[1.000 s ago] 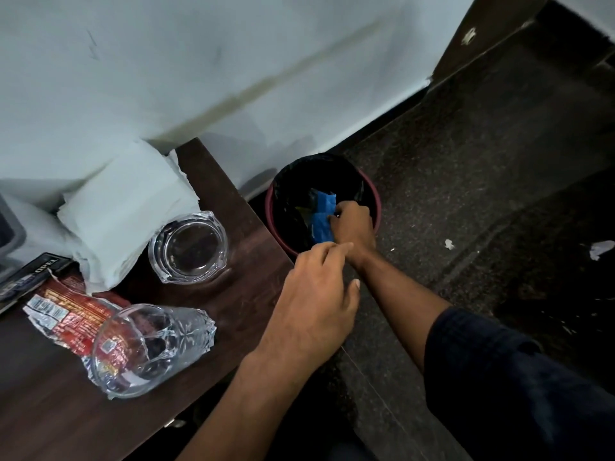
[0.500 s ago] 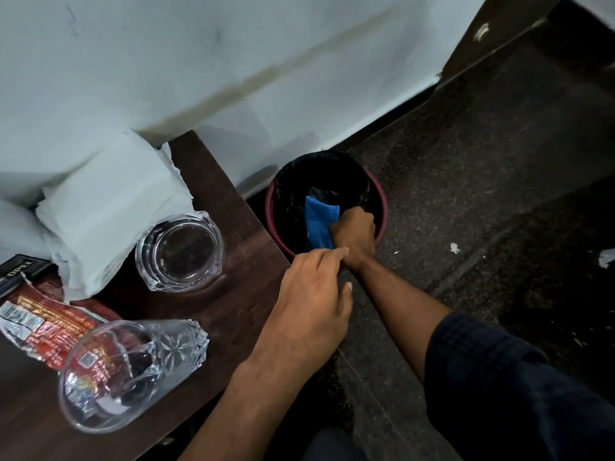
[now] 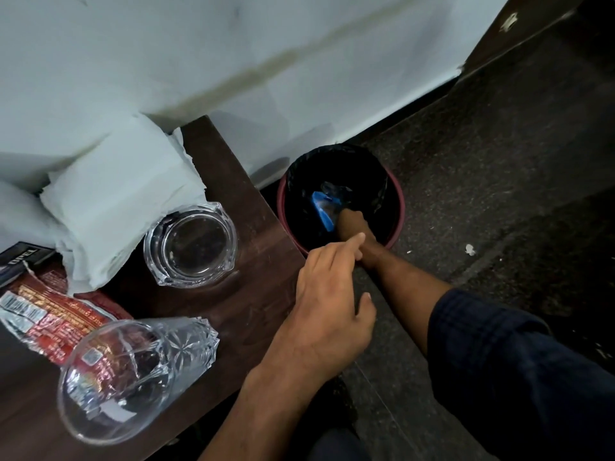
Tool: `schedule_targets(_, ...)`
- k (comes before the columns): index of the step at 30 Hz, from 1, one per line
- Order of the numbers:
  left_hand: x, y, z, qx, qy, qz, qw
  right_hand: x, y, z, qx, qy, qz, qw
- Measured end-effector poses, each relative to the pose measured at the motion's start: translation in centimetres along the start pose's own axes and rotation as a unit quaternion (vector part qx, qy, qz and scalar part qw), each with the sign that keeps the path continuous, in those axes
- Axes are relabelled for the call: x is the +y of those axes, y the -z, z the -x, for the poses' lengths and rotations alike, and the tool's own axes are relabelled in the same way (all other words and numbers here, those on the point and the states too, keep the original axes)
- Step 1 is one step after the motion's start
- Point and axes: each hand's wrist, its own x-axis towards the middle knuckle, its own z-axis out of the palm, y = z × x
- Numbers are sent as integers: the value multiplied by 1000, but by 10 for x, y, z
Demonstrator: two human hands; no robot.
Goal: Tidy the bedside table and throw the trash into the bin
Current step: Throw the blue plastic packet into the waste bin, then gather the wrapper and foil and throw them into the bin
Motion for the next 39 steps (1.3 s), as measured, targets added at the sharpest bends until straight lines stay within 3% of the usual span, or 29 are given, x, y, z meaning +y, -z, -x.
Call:
schedule_targets(3,1,2,-1,-3,3,-1,1000,-4,7,-2,-9,-1,1,1000)
schedule_targets(10,8,22,0,-19,42,57,997,-18,41,33,112,0,1,994)
schedule_targets(13,23,49,12,15,42,90,995,-38,60,66,142,69,-50,986)
schedule_targets(17,45,93,52,122,5,70,990,-90,75,133,197,200,-145,949)
schedule_targets(21,49,136,100,156,16,49,986,-148,75,197,153,313,-187,918)
schedule_targets(26,23,180,170,229,68,55,970,-224,52,242,85,376,-84,919)
schedule_targets(32,-42,191,215,335,207,157,906,-285,-22,269,-11,446,81,891)
schedule_targets(37,-87,192,219,364,312,135,867,-292,-101,270,-58,400,306,862)
schedule_targets(39,-93,194,218,361,322,131,865,-282,-120,270,-63,368,322,870)
